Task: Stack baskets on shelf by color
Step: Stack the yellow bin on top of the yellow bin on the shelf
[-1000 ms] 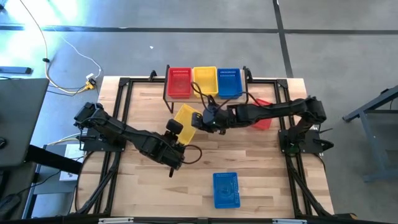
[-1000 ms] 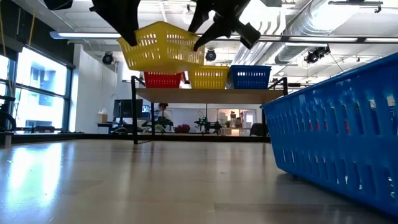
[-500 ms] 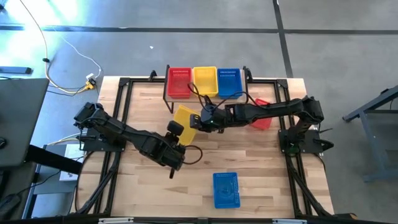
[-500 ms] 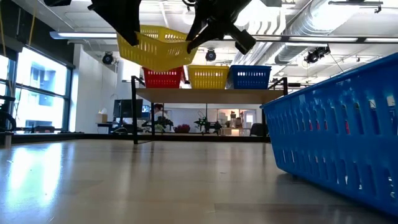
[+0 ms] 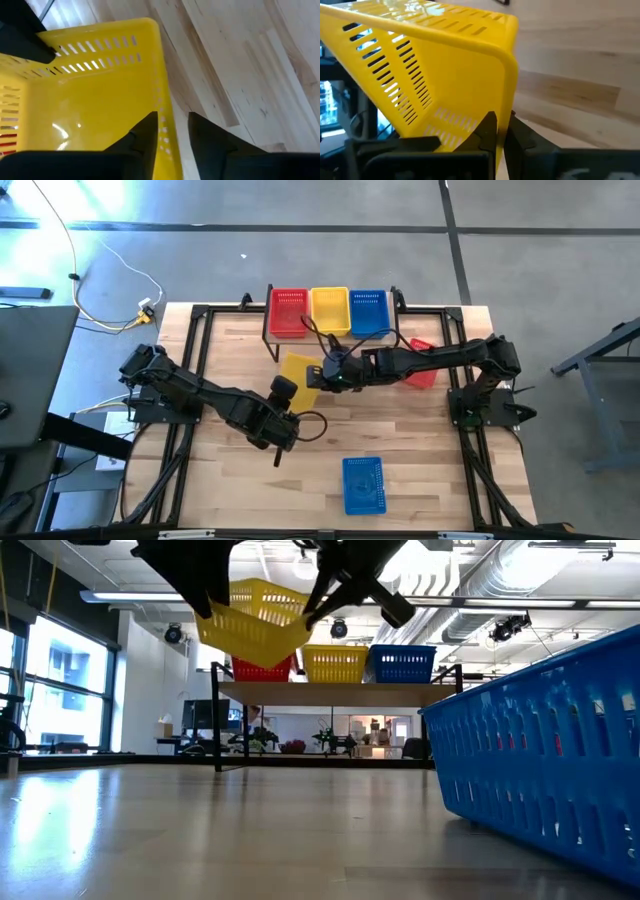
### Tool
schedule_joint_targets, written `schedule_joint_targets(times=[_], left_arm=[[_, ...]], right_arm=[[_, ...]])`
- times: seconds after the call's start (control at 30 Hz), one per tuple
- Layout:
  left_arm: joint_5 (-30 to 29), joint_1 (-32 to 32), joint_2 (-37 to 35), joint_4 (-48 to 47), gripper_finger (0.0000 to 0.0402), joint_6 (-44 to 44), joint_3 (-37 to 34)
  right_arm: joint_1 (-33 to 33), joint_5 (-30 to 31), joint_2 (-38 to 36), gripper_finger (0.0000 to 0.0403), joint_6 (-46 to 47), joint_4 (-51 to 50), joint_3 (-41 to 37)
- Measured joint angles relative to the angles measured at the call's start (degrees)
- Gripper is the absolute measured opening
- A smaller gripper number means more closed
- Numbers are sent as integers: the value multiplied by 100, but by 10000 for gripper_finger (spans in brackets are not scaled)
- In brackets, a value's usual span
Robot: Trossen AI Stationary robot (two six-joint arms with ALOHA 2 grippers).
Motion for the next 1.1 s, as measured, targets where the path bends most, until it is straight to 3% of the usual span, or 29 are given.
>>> schedule_joint_targets(times=[0.27,0.47,0.7,1.1], left_arm=[[66,-74,-25,-116,144,-155,0],[65,-219,-130,-208,144,-374,4],[3,-243,-252,-351,143,-503,7],[-67,162,-931,-242,142,-409,7]], right_arm=[[0,105,0,1,-108,-491,0],[1,72,-2,0,-258,-1139,0],[52,-412,-4,0,-499,-1240,38],[23,-153,-15,0,-1324,-2521,1445]])
